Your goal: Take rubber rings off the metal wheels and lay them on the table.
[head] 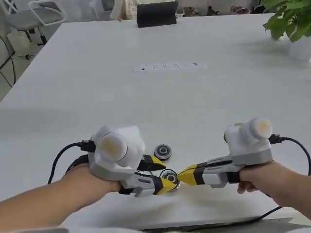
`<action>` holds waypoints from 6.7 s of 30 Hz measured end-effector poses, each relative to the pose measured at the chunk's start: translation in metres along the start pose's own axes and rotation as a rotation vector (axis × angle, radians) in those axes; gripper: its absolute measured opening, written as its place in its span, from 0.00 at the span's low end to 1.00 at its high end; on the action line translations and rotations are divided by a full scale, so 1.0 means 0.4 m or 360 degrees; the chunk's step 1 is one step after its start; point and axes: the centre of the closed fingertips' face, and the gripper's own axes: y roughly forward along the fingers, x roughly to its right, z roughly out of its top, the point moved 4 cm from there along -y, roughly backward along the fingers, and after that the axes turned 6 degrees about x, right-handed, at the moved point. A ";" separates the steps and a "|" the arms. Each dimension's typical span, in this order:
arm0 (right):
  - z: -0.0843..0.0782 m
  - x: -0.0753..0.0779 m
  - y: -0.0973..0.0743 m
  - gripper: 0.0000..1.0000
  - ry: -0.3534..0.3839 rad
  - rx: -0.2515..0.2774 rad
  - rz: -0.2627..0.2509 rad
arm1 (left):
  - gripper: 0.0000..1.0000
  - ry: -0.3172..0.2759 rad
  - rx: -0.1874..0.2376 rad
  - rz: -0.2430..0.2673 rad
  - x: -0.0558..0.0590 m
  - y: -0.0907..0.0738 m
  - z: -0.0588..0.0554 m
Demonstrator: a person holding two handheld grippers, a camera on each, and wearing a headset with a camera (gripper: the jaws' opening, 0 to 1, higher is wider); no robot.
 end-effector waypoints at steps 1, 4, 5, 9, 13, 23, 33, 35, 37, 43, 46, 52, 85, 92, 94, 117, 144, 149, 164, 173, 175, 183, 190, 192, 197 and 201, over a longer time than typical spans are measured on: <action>0.000 -0.001 0.000 0.00 -0.0001 0.0000 0.0001 | 0.24 -0.0004 0.0002 -0.0001 0.001 -0.004 0.001; 0.002 -0.004 -0.001 0.00 0.0000 0.0004 0.0010 | 0.28 -0.0006 0.0007 0.0006 0.002 -0.021 0.003; 0.003 -0.004 -0.001 0.00 0.0001 0.0004 0.0011 | 0.29 -0.0005 0.0006 0.0011 0.000 -0.025 0.003; 0.008 -0.008 -0.003 0.00 0.0004 0.0009 0.0022 | 0.31 -0.0028 0.0022 0.0029 -0.004 -0.050 0.003; 0.015 -0.015 -0.004 0.00 0.0008 0.0018 0.0034 | 0.34 -0.0070 0.0050 0.0053 -0.006 -0.069 0.004; 0.028 -0.028 -0.007 0.00 0.0014 0.0034 0.0045 | 0.42 -0.0123 0.0109 0.0092 -0.005 -0.125 0.013; 0.053 -0.061 0.012 0.00 -0.0015 0.0030 0.0078 | 0.48 -0.0106 0.0148 0.0148 -0.014 -0.182 0.015; 0.059 -0.064 0.018 0.00 -0.0021 0.0030 0.0082 | 0.51 -0.0117 0.0155 0.0160 -0.018 -0.190 0.012; 0.064 -0.065 0.023 0.00 -0.0022 0.0031 0.0084 | 0.52 -0.0125 0.0162 0.0176 -0.021 -0.199 0.010; 0.085 -0.070 0.049 0.00 -0.0037 0.0030 0.0100 | 0.54 -0.0142 0.0153 0.0220 -0.029 -0.224 0.000; 0.089 -0.070 0.063 0.00 -0.0040 0.0029 0.0102 | 0.55 -0.0145 0.0154 0.0232 -0.032 -0.237 -0.004; 0.089 -0.072 0.085 0.00 -0.0055 -0.0003 0.0115 | 0.56 -0.0158 0.0165 0.0268 -0.040 -0.258 -0.011; 0.060 -0.023 0.149 0.00 -0.0062 -0.0110 0.0076 | 0.60 -0.0208 0.0156 0.0320 -0.047 -0.276 -0.037; 0.053 -0.018 0.150 0.00 -0.0057 -0.0119 0.0058 | 0.59 -0.0217 0.0154 0.0322 -0.046 -0.277 -0.041; 0.053 -0.016 0.150 0.00 -0.0055 -0.0119 0.0051 | 0.59 -0.0219 0.0154 0.0324 -0.047 -0.278 -0.041; 0.054 0.011 0.144 0.03 -0.0077 -0.0118 -0.0055 | 0.59 -0.0240 0.0138 0.0306 -0.043 -0.279 -0.049; 0.101 0.031 0.060 0.08 -0.0099 0.0017 -0.0112 | 0.55 -0.0266 0.0158 0.0298 -0.084 -0.260 -0.015; 0.101 0.036 0.047 0.10 -0.0110 0.0033 -0.0130 | 0.55 -0.0259 0.0154 0.0292 -0.095 -0.250 -0.012; 0.099 0.054 0.025 0.13 -0.0177 0.0032 -0.0201 | 0.55 -0.0230 0.0115 0.0274 -0.134 -0.205 -0.008; 0.093 0.077 0.020 0.17 -0.0212 0.0009 -0.0236 | 0.54 -0.0193 0.0063 0.0235 -0.159 -0.171 -0.008; 0.093 0.080 0.020 0.17 -0.0221 0.0007 -0.0244 | 0.54 -0.0195 0.0061 0.0230 -0.165 -0.161 -0.007; 0.089 0.098 0.021 0.20 -0.0248 -0.0006 -0.0265 | 0.52 -0.0185 0.0041 0.0197 -0.180 -0.128 -0.009; 0.082 0.101 0.025 0.22 -0.0266 -0.0024 -0.0277 | 0.50 -0.0195 0.0034 0.0186 -0.190 -0.103 -0.008; 0.082 0.102 0.026 0.23 -0.0268 -0.0024 -0.0279 | 0.49 -0.0185 0.0021 0.0178 -0.189 -0.093 -0.010; 0.081 0.101 0.032 0.24 -0.0278 -0.0030 -0.0272 | 0.47 -0.0203 0.0015 0.0156 -0.187 -0.070 -0.011; 0.078 0.102 0.032 0.25 -0.0297 -0.0045 -0.0268 | 0.46 -0.0177 -0.0003 0.0143 -0.188 -0.055 -0.012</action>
